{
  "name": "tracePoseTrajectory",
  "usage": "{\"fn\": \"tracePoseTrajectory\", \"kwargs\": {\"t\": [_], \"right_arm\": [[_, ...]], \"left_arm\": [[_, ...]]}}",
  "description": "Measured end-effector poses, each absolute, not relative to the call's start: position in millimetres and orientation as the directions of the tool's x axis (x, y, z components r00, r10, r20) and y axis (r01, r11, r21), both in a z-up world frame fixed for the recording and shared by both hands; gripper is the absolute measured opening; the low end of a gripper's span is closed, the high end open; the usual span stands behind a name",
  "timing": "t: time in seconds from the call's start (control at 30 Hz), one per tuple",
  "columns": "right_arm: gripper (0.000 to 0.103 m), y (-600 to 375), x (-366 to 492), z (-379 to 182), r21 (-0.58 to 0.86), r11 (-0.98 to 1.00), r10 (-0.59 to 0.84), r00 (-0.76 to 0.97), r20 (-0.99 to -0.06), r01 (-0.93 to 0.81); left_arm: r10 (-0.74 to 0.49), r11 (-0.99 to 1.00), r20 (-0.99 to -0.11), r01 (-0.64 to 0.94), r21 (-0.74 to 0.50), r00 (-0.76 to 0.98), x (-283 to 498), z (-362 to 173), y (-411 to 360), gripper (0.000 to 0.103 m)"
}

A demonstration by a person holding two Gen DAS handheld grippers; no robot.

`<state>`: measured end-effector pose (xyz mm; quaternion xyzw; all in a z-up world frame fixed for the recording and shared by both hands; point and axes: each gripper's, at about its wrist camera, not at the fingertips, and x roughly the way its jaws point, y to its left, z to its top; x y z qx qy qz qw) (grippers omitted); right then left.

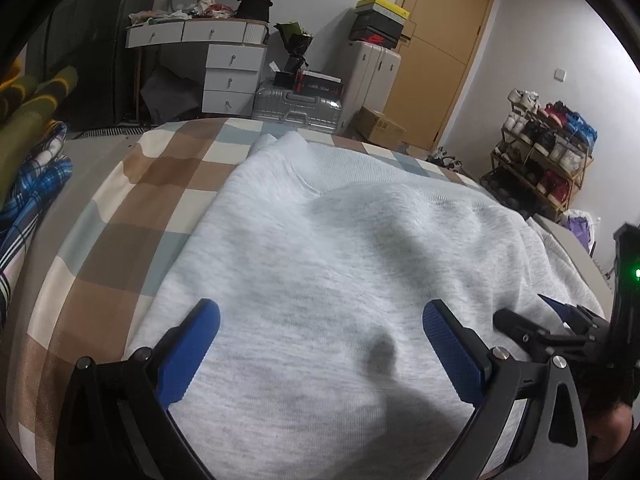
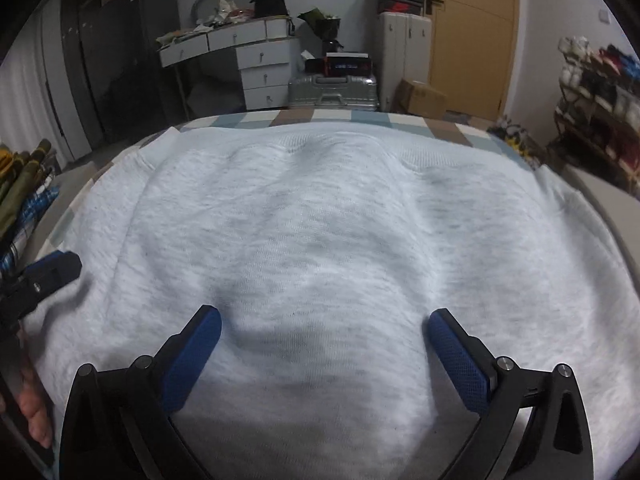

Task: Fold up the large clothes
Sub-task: 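Press and smooth the folded sweatshirt flat with both open grippers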

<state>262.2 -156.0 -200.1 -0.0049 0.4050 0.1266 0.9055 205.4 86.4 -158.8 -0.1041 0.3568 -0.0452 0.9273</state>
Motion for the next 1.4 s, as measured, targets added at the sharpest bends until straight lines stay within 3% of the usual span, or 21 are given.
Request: {"fn": "tracePoseTrajectory", "kwargs": {"t": [0.13, 0.2, 0.27, 0.37, 0.43, 0.53, 0.6, 0.67, 0.77, 0.97, 1.07, 1.17, 1.27, 1.37, 1.4], "right_arm": [[0.103, -180, 258, -197, 0.276, 0.927, 0.374, 0.641, -0.67, -0.252], [0.103, -206, 243, -190, 0.408, 0.875, 0.462, 0.706, -0.538, -0.261], [0.103, -228, 224, -179, 0.435, 0.873, 0.414, 0.807, -0.421, -0.221], [0.103, -252, 206, -170, 0.474, 0.859, 0.363, 0.882, -0.3, -0.193], [0.103, -264, 197, -166, 0.501, 0.851, 0.318, 0.915, -0.247, -0.161], [0.103, -281, 177, -159, 0.511, 0.856, 0.178, 0.973, -0.15, -0.078], [0.103, -294, 159, -156, 0.527, 0.848, 0.112, 0.992, -0.065, -0.061], [0.103, -297, 153, -156, 0.537, 0.842, 0.076, 0.997, -0.022, -0.052], [0.103, -291, 157, -149, 0.528, 0.846, 0.095, 0.995, -0.02, -0.071], [0.103, -287, 153, -143, 0.499, 0.86, 0.129, 0.991, -0.018, -0.103], [0.103, -291, 152, -144, 0.512, 0.854, 0.124, 0.992, -0.023, -0.095], [0.103, -292, 154, -146, 0.527, 0.845, 0.128, 0.991, -0.044, -0.086], [0.103, -293, 156, -148, 0.537, 0.838, 0.146, 0.988, -0.056, -0.094], [0.103, -293, 157, -150, 0.538, 0.838, 0.147, 0.987, -0.071, -0.087], [0.103, -293, 157, -150, 0.538, 0.838, 0.148, 0.986, -0.074, -0.085]], "left_arm": [[-0.142, 0.978, -0.66, 0.003, -0.207, 0.738, 206, -159, 84, 0.1], [-0.125, 0.98, -0.656, -0.009, -0.197, 0.745, 204, -158, 84, 0.1], [-0.069, 0.986, -0.612, -0.038, -0.16, 0.788, 192, -149, 78, 0.099], [-0.195, 0.967, -0.56, 0.063, -0.245, 0.805, 171, -123, 52, 0.099], [-0.199, 0.974, -0.551, 0.099, -0.205, 0.81, 165, -108, 27, 0.099], [-0.164, 0.985, -0.634, 0.163, -0.061, 0.756, 182, -109, -20, 0.099], [-0.065, 0.986, -0.745, 0.155, 0.052, 0.664, 206, -133, -45, 0.099], [-0.042, 0.986, -0.809, 0.155, 0.062, 0.586, 222, -159, -49, 0.1], [-0.091, 0.993, -0.815, 0.111, -0.033, 0.572, 224, -163, -33, 0.101], [-0.099, 0.994, -0.836, 0.091, -0.059, 0.54, 226, -145, -26, 0.1], [-0.151, 0.988, -0.758, 0.115, -0.1, 0.635, 221, -105, -33, 0.1], [-0.068, 0.982, -0.759, 0.179, 0.065, 0.647, 247, -91, -55, 0.1], [0.085, 0.961, -0.825, 0.174, 0.216, 0.559, 301, -119, -62, 0.1], [0.053, 0.973, -0.916, 0.186, 0.137, 0.398, 333, -164, -48, 0.103], [0.008, 0.981, -0.908, 0.174, 0.089, 0.42, 329, -165, -37, 0.103]]}}
